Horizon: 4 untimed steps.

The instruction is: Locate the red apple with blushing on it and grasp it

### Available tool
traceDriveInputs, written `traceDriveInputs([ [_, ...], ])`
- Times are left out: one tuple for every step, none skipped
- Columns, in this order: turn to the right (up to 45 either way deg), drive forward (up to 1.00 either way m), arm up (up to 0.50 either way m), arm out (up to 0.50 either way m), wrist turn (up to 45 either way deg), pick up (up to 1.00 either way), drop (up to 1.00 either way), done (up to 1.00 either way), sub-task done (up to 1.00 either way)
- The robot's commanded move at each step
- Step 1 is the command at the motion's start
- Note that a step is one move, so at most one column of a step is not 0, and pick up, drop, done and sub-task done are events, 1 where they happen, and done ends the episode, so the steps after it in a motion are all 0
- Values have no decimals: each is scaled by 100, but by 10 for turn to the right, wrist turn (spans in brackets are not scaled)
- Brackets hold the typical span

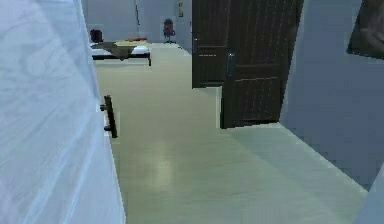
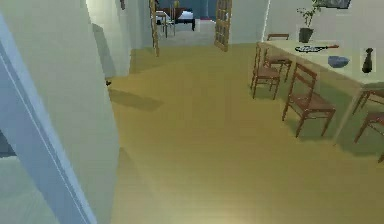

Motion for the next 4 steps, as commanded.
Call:
traceDriveInputs([
  [0, 100, 0, 0, 0, 0, 0, 0, 0],
  [0, 100, 0, 0, 0, 0, 0, 0, 0],
  [30, 0, 0, 0, 0, 0, 0, 0, 0],
  [0, 75, 0, 0, 0, 0, 0, 0, 0],
])
